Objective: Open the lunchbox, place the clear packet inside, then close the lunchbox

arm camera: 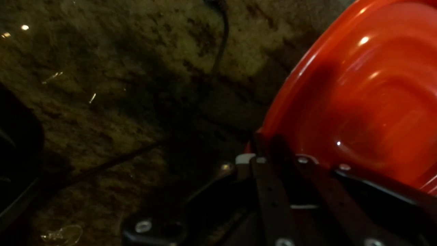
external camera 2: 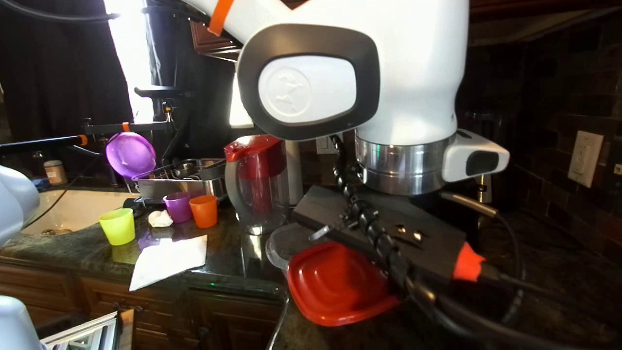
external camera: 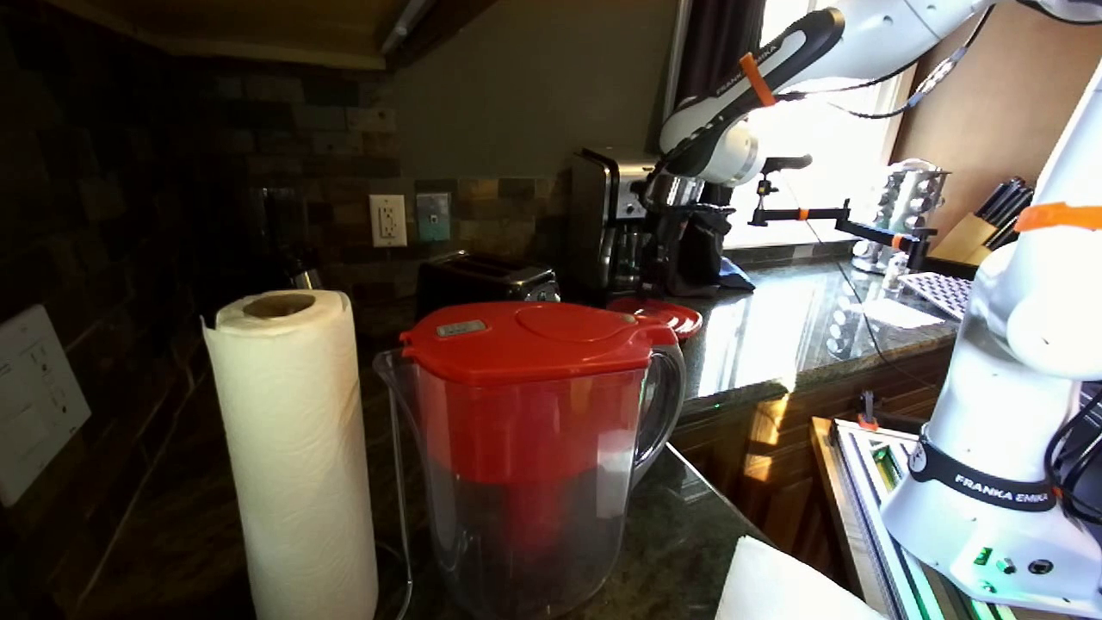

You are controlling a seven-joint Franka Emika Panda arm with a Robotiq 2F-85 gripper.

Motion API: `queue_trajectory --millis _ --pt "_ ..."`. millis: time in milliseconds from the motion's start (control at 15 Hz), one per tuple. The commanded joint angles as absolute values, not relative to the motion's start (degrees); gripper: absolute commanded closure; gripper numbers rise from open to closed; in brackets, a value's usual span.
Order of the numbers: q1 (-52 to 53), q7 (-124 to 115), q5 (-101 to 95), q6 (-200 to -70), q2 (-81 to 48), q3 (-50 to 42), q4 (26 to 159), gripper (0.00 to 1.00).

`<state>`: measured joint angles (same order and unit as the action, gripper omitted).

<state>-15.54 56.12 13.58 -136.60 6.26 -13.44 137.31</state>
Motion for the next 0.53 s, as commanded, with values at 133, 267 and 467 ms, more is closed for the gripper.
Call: queue_trajectory --millis 133,267,467 --pt "-10.9 50.7 11.0 -134.7 12.7 -11.9 140.5 0.98" --pt "-9.3 48.6 9.8 -134.1 13.6 -10.9 141.0 0.98" --pt "-7.5 44.0 7.7 -133.4 14.1 -9.3 141.6 0.98"
